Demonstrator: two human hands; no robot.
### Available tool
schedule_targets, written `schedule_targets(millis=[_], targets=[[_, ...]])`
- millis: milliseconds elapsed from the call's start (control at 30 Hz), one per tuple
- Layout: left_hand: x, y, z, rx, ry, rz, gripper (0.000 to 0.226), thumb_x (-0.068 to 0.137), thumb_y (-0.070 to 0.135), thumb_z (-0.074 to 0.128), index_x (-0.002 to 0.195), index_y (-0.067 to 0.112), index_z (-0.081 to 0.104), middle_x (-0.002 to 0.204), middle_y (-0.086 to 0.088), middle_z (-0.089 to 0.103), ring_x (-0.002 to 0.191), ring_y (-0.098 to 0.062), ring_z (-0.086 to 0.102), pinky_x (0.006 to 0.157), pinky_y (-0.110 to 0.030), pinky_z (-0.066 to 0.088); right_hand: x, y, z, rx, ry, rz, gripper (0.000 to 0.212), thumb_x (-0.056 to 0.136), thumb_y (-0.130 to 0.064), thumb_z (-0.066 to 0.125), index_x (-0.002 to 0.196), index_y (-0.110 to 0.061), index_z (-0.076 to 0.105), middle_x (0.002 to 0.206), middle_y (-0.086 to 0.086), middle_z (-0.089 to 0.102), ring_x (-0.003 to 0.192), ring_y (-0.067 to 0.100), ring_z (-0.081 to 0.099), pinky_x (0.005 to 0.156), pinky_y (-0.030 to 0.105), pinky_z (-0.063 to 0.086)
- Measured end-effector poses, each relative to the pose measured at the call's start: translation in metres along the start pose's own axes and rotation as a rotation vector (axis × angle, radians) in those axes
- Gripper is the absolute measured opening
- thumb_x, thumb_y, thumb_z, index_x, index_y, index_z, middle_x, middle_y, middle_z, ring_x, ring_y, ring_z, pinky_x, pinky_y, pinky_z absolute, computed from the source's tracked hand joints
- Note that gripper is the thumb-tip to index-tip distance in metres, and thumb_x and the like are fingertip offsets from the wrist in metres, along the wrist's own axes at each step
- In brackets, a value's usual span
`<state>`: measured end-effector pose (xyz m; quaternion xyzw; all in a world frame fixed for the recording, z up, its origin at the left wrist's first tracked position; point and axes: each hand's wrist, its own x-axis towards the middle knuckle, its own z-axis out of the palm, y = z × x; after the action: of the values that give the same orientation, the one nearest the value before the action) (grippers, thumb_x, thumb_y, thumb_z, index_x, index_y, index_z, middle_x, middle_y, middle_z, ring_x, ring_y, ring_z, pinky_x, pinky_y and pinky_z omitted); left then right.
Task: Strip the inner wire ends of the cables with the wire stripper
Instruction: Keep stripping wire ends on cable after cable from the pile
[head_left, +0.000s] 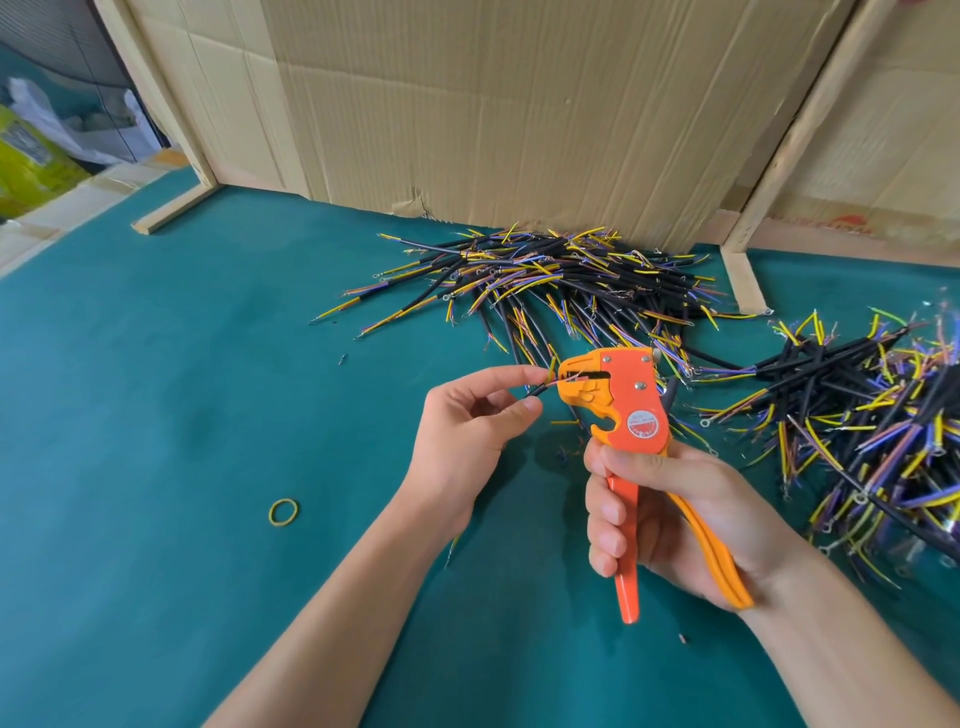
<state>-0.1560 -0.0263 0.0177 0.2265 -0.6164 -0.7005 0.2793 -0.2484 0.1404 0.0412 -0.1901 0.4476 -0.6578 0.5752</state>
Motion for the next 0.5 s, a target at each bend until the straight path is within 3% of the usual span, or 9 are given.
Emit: schedule_targets(millis=[167,500], targets=[[-0.0008,0.0009,0.0001,0.007,0.009,0.007,0.027,0.089,0.0,0.071,0.092,0.025,0.081,0.076,-0.011,0.034,0.063,-0.015,0.029,0.057,-0.024,0.027,0.0001,0.0004,-0.0005,0.008,0.004,0.007,0.016,0.086,-0.021,0.071,0.08,-0.008,0.064,0.067,0.014,0.049,0.053,0.028,0.052,0.054,0.04,0.051],[-0.001,0.0017,0.0017,0.004,0.041,0.013,0.032,0.088,-0.003,0.069,0.087,0.026,0.082,0.075,-0.012,0.034,0.061,-0.014,0.029,0.055,-0.018,0.03,0.0011,0.0007,-0.0006,0.0,-0.012,0.006,0.02,0.08,-0.021,0.079,0.083,-0.008,0.065,0.07,0.015,0.05,0.056,0.03,0.054,0.057,0.042,0.053]])
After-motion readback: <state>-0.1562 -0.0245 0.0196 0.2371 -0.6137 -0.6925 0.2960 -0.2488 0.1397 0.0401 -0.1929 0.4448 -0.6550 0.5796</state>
